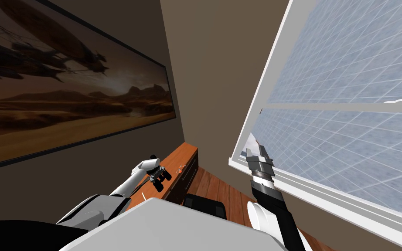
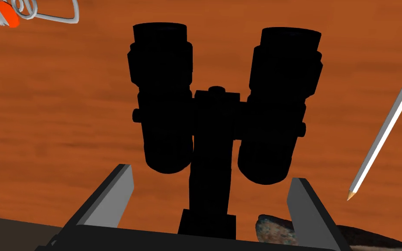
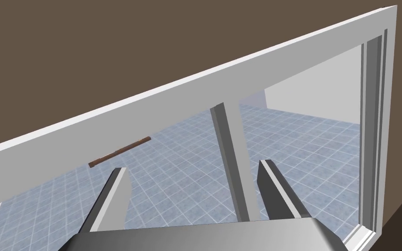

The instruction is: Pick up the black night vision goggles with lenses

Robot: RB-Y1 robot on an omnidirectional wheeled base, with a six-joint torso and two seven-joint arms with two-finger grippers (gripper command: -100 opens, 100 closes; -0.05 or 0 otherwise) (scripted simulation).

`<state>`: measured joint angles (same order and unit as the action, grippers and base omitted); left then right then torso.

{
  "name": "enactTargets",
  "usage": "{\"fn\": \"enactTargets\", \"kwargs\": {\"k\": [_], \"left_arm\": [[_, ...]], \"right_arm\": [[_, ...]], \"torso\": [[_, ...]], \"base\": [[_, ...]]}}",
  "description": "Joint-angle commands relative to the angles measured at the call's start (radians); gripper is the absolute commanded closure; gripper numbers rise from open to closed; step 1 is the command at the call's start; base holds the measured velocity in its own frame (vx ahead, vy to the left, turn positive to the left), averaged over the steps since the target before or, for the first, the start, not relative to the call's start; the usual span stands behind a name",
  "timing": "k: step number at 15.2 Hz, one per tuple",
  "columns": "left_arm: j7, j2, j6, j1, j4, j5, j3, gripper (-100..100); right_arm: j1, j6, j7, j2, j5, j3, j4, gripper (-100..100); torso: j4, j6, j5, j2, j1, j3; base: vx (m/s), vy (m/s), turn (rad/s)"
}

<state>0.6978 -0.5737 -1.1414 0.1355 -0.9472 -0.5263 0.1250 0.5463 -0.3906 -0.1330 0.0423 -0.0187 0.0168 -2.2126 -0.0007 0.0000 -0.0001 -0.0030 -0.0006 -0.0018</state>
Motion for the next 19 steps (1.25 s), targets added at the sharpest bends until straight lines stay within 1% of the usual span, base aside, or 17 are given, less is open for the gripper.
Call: {"fn": "enactTargets", "kwargs": {"k": [1,2,3,4,8,9,10,14,15,17,18,19], "left_arm": [[0.012,-0.008,-0.033,0.014,0.024,-0.011,0.003,-100],[0.015,-0.01,-0.042,0.017,0.031,-0.014,0.004,-100],[0.009,-0.006,-0.026,0.013,0.022,-0.009,0.002,-100],[0.007,0.01,0.0,0.015,0.047,-0.001,-0.006,-100],[0.002,0.036,0.046,0.014,0.079,0.012,-0.018,-100],[0.003,0.027,0.027,0.01,0.062,0.007,-0.013,-100],[0.003,0.029,0.033,0.01,0.066,0.008,-0.015,100],[0.003,0.029,0.032,0.01,0.066,0.008,-0.015,100],[0.007,0.01,0.0,0.015,0.047,-0.001,-0.006,100],[0.01,-0.003,-0.023,0.015,0.031,-0.007,0.0,100],[0.011,-0.007,-0.031,0.015,0.025,-0.01,0.002,100],[0.008,0.0,-0.015,0.016,0.035,-0.005,-0.002,100]], "right_arm": [[0.0,0.0,0.0,0.0,0.0,0.0,0.0,0],[0.0,0.0,0.0,0.0,0.0,0.0,0.0,0],[0.0,0.0,0.0,0.0,0.0,0.0,0.0,0],[0.0,0.0,0.0,0.0,0.0,0.0,0.0,0],[0.0,0.0,0.0,0.0,0.0,0.0,0.0,0],[0.0,0.0,0.0,0.0,0.0,0.0,0.0,0],[0.0,0.0,0.0,0.0,0.0,0.0,0.0,0],[0.0,0.0,0.0,0.0,0.0,0.0,0.0,0],[0.0,0.0,0.0,0.0,0.0,0.0,0.0,0],[0.0,0.0,0.0,0.0,0.0,0.0,0.0,0],[0.0,0.0,0.0,0.0,0.0,0.0,0.0,0],[0.0,0.0,0.0,0.0,0.0,0.0,0.0,0]], "torso": [[0.0,0.0,0.0,0.0,0.0,0.0],[0.0,0.0,0.0,0.0,0.0,0.0],[0.0,0.0,0.0,0.0,0.0,0.0],[0.0,0.0,0.0,0.001,0.0,0.0],[0.0,0.0,0.001,0.002,0.004,0.001],[0.0,0.0,0.001,0.002,0.004,0.001],[0.0,0.0,0.001,0.002,0.003,0.001],[0.001,0.0,0.001,0.003,0.002,0.002],[0.001,0.0,0.001,0.003,0.002,0.002],[0.001,0.0,-0.001,0.004,-0.002,0.002],[0.001,0.0,-0.001,0.004,-0.003,0.003],[0.002,0.0,-0.001,0.004,-0.003,0.003]], "base": [[0.036,-0.005,-0.01],[0.036,-0.002,-0.008],[0.023,0.0,-0.003],[0.013,0.016,-0.003],[0.014,0.045,-0.004],[0.011,0.029,-0.005],[0.004,0.011,-0.002],[0.0,0.001,0.001],[-0.008,-0.028,0.007],[-0.021,-0.057,0.007],[-0.019,-0.055,0.007],[-0.011,-0.031,0.005]]}}
